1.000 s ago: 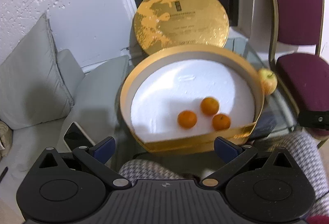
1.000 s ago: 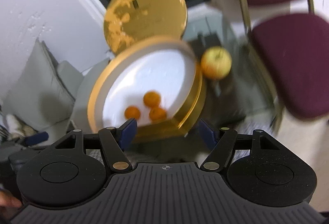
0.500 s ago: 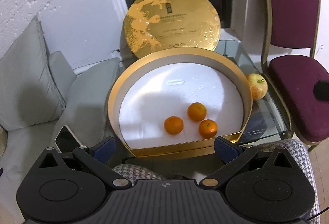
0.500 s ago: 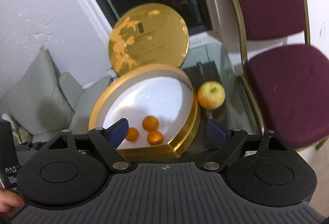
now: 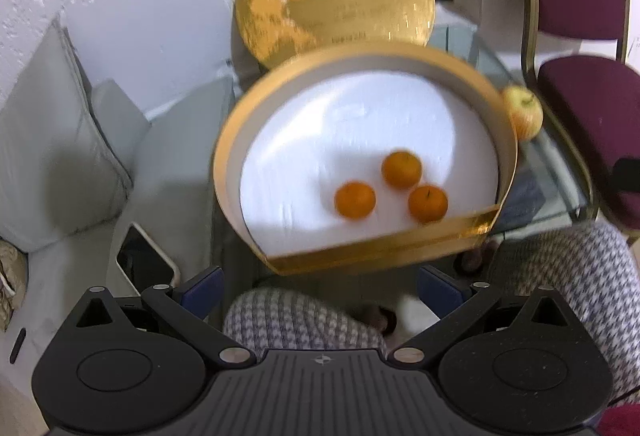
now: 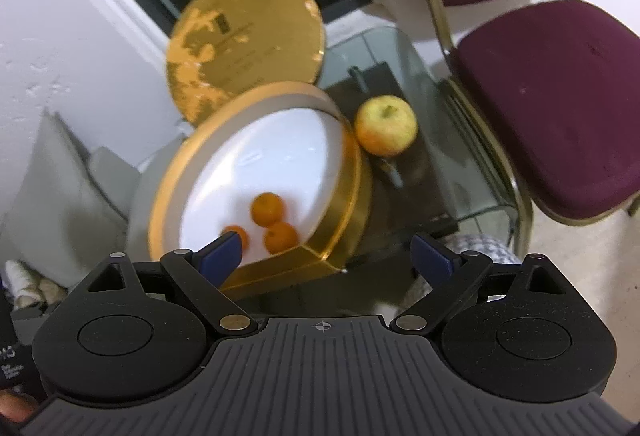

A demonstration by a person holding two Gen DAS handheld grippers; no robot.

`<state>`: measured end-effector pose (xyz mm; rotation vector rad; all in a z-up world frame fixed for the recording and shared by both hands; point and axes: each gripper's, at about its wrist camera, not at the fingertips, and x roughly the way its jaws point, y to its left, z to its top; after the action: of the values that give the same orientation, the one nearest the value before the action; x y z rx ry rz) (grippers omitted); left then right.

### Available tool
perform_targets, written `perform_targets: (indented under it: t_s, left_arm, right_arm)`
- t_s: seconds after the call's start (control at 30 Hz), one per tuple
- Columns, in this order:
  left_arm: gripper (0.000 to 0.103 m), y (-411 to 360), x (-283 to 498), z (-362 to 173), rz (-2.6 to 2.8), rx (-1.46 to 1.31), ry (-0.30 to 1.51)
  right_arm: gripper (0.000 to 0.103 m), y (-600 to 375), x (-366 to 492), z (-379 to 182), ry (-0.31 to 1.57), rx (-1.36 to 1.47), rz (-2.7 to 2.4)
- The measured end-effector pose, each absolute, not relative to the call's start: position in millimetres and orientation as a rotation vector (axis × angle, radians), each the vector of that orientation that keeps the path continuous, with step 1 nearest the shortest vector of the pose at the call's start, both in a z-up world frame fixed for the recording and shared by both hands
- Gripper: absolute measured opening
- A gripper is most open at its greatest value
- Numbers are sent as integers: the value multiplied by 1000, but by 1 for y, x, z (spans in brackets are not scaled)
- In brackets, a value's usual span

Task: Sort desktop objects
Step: 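Withdraw the right tool from the box, then move the right tool toward the apple beside the gold box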

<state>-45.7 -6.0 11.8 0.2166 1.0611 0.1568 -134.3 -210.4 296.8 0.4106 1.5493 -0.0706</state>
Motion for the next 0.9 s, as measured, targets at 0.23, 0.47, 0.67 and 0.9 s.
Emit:
perform_targets:
  t_s: [0.23,0.47,0.67,0.9]
  left_arm:
    - [102,3,-30,3,163,205,1117]
    - [102,11,-31,28,170,162,1009]
    - [102,18,-34,19,162,118,1036]
    - [102,26,-37,21,141,82,1015]
  right_arm:
    - [95,-226,-126,276,1571,467,-118]
    - [95,-237,-112,301,1484,456,-135]
    - [95,-231,-115,303,1520,444,-140]
    - [95,-211,-107,306,1537,418,-96]
